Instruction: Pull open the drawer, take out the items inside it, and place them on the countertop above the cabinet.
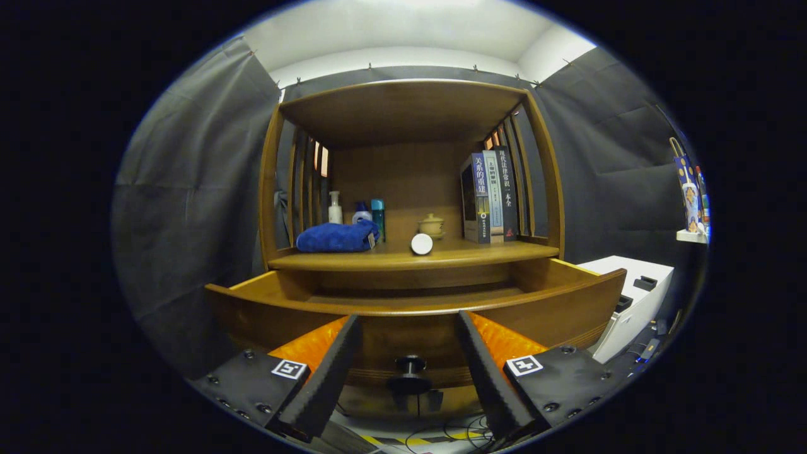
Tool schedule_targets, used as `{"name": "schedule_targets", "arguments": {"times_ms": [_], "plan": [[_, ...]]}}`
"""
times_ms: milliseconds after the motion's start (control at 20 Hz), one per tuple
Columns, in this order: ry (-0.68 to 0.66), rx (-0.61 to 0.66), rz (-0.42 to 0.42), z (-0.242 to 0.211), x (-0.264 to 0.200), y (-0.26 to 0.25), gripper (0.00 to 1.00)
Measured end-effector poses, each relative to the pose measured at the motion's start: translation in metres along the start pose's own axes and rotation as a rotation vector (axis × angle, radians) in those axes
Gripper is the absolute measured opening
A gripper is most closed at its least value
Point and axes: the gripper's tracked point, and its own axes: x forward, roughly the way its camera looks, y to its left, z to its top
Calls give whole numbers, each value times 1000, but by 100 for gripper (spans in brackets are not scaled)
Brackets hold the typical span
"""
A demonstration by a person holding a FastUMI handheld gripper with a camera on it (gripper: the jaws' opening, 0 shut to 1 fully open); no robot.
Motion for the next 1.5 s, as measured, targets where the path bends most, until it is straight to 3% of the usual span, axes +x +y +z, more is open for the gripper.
{"name": "schedule_targets", "arguments": {"times_ms": [250,500,850,1500], "plan": [[39,-26,-6,-21,5,1,99],[36,-39,-48,-20,10,0,98],[27,-49,-31,-14,23,-2,98],[79,-57,-37,-13,102,-5,99]]}}
